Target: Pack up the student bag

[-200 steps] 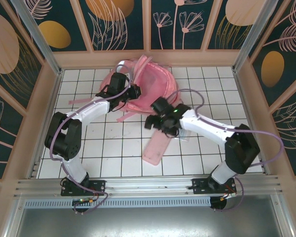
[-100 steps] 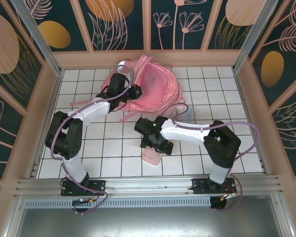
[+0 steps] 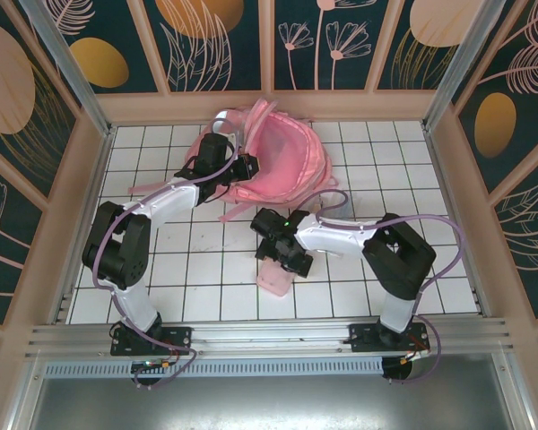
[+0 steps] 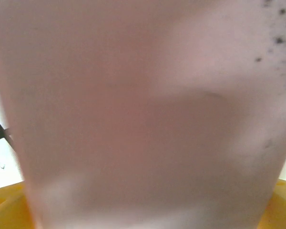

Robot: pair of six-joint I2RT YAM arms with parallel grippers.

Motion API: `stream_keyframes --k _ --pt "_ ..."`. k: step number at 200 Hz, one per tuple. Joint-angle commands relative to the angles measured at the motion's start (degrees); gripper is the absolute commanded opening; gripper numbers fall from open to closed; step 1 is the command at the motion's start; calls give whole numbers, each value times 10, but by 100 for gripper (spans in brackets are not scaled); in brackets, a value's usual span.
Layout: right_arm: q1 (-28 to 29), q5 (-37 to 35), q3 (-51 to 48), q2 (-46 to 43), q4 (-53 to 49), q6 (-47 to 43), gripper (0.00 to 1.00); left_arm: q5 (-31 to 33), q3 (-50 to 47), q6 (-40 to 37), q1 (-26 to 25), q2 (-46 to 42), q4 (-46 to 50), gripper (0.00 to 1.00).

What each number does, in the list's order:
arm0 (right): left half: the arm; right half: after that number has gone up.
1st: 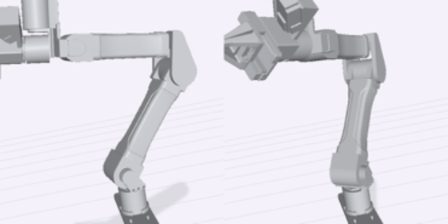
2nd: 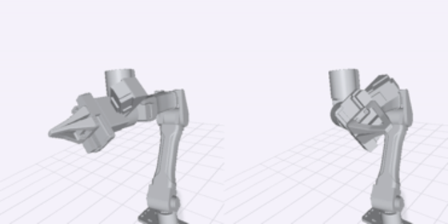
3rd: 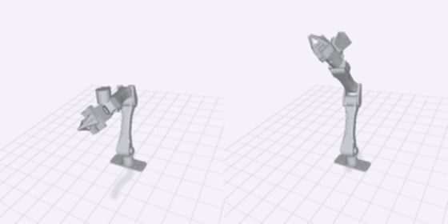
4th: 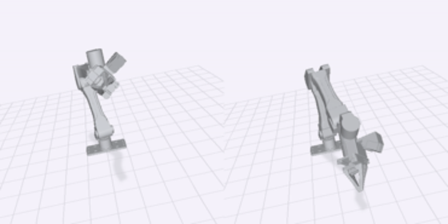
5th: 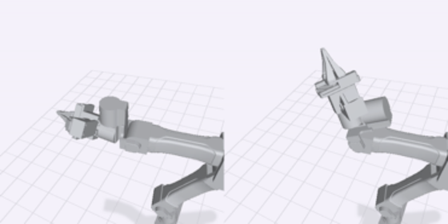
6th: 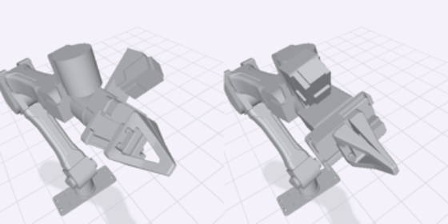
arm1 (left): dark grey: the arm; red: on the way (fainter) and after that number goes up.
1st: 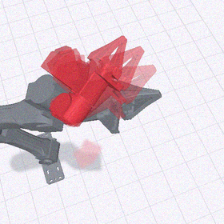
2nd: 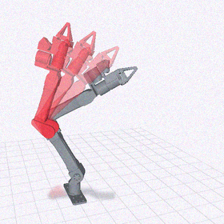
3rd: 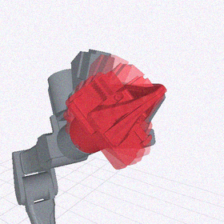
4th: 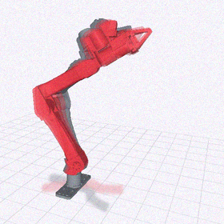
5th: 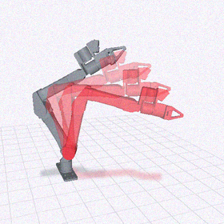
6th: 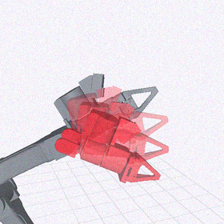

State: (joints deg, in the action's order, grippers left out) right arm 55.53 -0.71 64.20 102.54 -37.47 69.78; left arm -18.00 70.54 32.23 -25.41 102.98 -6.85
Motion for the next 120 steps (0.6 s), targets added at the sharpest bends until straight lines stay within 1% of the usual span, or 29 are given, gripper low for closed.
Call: stream_keyframes --k 1,14,34,61,88,110,120 --pt "-10 -4 -16 16 27 -12 99 -22 6 -16 4 2 -79 0" --pt "-12 -13 -15 15 23 -14 98 -18 5 -19 6 0 -73 0" --pt "-12 -24 -15 2 18 -21 92 -15 5 -24 9 -4 -60 0" --pt "-13 -28 -12 -25 0 -37 81 -4 2 -36 12 -18 -41 0" --pt "-24 -28 8 -53 -37 -79 81 9 2 -52 14 -38 -12 0" --pt "-52 -34 51 -77 -85 -134 82 7 4 -59 14 -44 12 0" --pt "-71 -41 79 -87 -107 -163 82 4 4 -62 15 -66 22 0"
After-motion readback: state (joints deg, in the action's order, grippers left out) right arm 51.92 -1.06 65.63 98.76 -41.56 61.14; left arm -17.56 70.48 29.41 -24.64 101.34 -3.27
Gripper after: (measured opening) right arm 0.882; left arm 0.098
